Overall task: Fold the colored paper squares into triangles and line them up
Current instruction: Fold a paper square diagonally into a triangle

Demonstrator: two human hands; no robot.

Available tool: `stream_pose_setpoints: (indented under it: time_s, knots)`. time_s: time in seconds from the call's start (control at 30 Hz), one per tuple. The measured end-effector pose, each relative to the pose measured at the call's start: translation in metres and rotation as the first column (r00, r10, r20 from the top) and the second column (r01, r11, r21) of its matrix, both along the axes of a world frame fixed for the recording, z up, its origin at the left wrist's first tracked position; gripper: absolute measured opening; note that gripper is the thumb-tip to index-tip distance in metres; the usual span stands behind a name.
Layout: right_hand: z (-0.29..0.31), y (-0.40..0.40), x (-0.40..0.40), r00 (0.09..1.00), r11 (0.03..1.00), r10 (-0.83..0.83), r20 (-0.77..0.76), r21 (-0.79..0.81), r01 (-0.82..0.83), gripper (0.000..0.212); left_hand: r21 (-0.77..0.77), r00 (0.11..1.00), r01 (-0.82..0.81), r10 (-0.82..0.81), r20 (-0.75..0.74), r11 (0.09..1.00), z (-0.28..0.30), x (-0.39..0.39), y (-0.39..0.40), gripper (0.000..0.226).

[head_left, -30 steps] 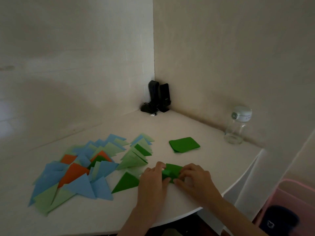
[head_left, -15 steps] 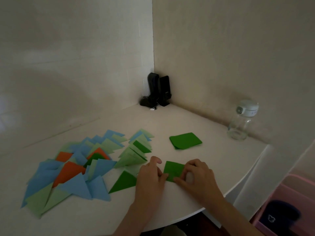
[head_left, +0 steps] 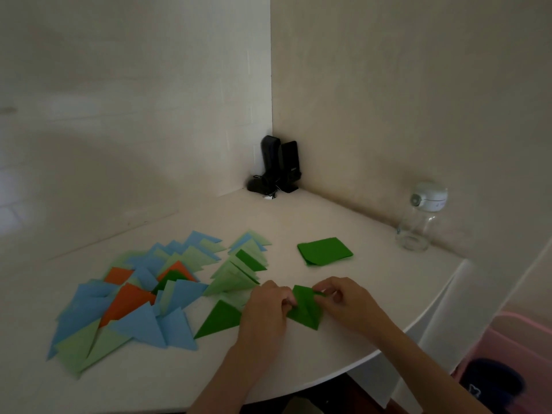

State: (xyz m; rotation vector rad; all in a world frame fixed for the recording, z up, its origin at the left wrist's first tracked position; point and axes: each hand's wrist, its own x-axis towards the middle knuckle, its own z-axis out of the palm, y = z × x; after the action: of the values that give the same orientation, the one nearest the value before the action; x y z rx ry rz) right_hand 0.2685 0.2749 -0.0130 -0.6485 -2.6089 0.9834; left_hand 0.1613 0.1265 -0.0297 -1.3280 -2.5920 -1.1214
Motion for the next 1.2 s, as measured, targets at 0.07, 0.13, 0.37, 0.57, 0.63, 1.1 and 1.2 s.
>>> stream_pose_setpoints:
  time_s: [0.07,0.13,0.37,0.57,0.63,1.1,1.2]
  knots:
    - [0.001,-0.001,-0.004,0.999,1.000,-0.022,0.029,0.014,0.021,0.008,-0.050,0.999,0.033,-0.035,-0.034,0.998,0.005,0.001,0.000,0.019]
    - [0.002,-0.001,-0.004,0.999,0.999,-0.039,0.030,0.027,0.038,0.007,-0.102,0.994,0.063,-0.072,-0.083,0.993,0.009,0.007,-0.002,0.013]
    - [0.004,-0.005,0.004,0.993,0.993,-0.111,0.047,-0.040,0.113,0.016,-0.212,0.926,-0.045,-0.039,-0.375,0.976,0.004,0.035,-0.005,0.046]
    - [0.017,-0.014,0.015,0.999,0.987,0.037,-0.024,-0.153,-0.041,0.018,-0.077,0.921,0.019,-0.048,-0.387,0.997,-0.006,0.031,-0.008,0.022]
    - [0.016,-0.014,0.018,0.995,0.994,0.097,0.030,-0.043,-0.096,0.030,-0.010,0.939,0.031,-0.032,-0.344,0.999,-0.007,0.027,-0.012,0.016]
    - [-0.006,-0.013,0.005,0.993,0.983,-0.070,0.090,0.177,0.053,0.025,0.084,0.932,-0.245,0.258,-0.253,0.966,-0.011,0.019,-0.018,0.022]
    - [-0.007,-0.016,0.001,0.990,0.979,-0.114,0.088,0.178,0.097,0.032,0.036,0.913,-0.284,0.281,-0.295,0.958,-0.011,0.021,-0.013,0.027]
